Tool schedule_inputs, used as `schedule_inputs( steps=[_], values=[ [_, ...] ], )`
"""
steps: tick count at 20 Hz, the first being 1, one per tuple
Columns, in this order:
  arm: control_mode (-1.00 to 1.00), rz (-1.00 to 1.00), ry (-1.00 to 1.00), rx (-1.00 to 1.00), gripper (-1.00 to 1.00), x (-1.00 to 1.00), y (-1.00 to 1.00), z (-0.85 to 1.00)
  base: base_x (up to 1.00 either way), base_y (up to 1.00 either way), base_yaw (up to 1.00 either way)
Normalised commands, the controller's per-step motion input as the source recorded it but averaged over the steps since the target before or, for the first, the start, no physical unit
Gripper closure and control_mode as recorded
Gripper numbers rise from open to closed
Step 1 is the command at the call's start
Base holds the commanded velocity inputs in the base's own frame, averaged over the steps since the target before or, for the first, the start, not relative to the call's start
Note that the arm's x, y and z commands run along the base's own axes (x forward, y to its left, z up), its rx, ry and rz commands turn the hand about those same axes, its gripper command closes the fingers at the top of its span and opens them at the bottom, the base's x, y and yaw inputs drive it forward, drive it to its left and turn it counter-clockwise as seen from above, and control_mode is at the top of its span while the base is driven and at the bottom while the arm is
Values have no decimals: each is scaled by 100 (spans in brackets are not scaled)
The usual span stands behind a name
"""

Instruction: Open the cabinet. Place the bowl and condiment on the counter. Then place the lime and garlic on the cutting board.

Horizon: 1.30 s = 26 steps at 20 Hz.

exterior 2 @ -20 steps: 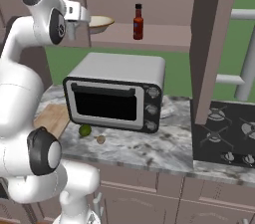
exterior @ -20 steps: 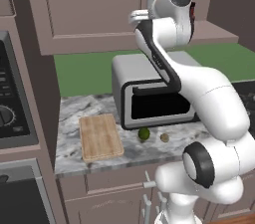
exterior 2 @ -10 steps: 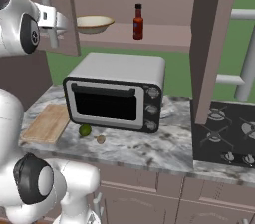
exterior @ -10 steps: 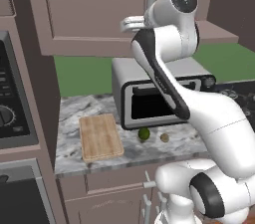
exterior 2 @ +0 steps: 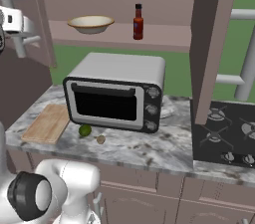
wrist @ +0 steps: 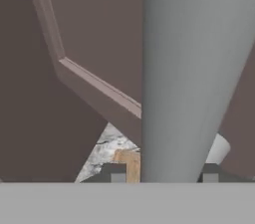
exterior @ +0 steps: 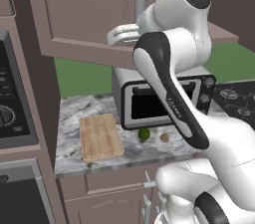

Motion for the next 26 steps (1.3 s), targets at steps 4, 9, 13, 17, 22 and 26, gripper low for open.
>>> schedule_inputs(
  steps=[4, 9, 13, 17, 22, 26],
  values=[
    [-100, 18, 8, 0, 100, -99, 100, -3, 0, 0, 0],
    [-100, 9, 0, 4, -100, -86, 50, -3, 0, 0, 0],
    [-100, 0, -4, 14, -100, -100, -57, 0, 0, 0, 0],
    [-100, -1, 0, 20, -100, -91, -100, 0, 0, 0, 0],
    [-100, -2, 0, 29, -100, -10, -100, 2, 0, 0, 0],
    [-100, 2, 0, 42, -100, 65, -100, 15, 0, 0, 0]
  ],
)
